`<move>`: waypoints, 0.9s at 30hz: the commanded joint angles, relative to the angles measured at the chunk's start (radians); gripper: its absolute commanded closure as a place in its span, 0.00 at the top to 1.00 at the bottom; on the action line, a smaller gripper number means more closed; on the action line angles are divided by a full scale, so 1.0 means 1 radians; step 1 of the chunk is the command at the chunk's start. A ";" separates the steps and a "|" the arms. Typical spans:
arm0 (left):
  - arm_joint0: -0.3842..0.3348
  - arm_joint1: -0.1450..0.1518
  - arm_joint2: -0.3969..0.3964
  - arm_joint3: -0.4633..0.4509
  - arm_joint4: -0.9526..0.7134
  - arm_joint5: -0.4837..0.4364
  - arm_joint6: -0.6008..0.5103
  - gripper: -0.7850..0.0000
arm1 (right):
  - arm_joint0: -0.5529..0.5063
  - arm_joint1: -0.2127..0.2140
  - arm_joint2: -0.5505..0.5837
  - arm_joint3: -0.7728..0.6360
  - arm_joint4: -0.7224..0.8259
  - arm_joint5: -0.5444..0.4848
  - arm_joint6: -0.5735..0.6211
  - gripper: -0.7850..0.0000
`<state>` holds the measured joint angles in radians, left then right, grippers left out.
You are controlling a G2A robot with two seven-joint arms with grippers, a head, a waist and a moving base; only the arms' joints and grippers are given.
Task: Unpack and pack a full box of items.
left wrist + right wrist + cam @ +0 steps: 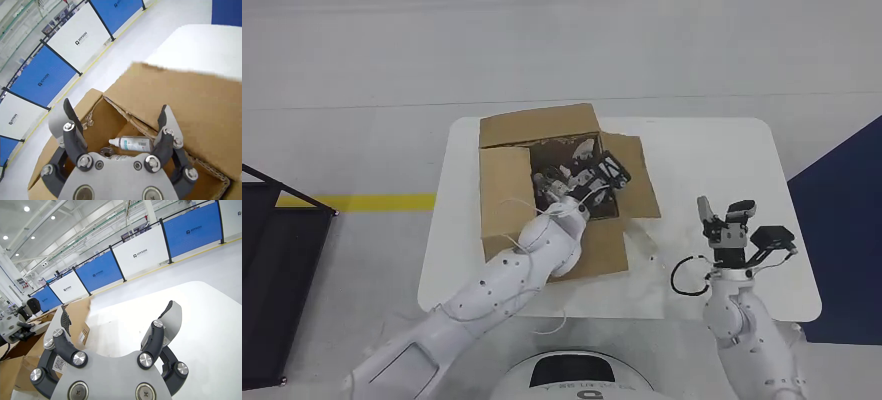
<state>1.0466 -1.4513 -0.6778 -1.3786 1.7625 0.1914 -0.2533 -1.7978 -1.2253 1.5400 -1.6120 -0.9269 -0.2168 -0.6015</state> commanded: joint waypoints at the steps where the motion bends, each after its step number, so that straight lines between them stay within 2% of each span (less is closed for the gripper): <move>1: 0.004 -0.004 -0.006 0.010 -0.009 0.009 0.019 1.00 | -0.002 -0.001 -0.008 -0.015 -0.021 0.012 0.012 1.00; 4: 0.022 -0.004 -0.033 -0.030 -0.039 0.017 0.068 1.00 | 0.004 -0.003 -0.019 -0.041 -0.048 0.024 0.041 1.00; 8: 0.081 0.014 -0.118 -0.159 -0.076 0.009 0.115 1.00 | 0.019 -0.003 -0.032 -0.092 -0.101 0.030 0.090 1.00; 14: 0.240 0.063 -0.368 -0.382 -0.137 -0.007 0.176 1.00 | 0.094 -0.001 -0.060 -0.149 -0.180 0.019 0.232 1.00; 18: 0.335 0.086 -0.548 -0.460 -0.174 0.019 0.252 1.00 | 0.176 0.000 -0.084 -0.189 -0.217 0.009 0.356 1.00; 23: 0.418 0.101 -0.755 -0.467 -0.325 0.024 0.290 1.00 | 0.298 -0.001 -0.142 -0.234 -0.291 -0.017 0.537 1.00; 27: 0.462 0.105 -0.875 -0.382 -0.445 0.034 0.319 1.00 | 0.445 -0.008 -0.226 -0.210 -0.329 -0.044 0.703 1.00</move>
<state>1.4991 -1.3470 -1.5269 -1.7888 1.3455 0.2240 0.0589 -1.3954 -1.2316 1.3366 -1.8330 -1.2500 -0.2546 0.0568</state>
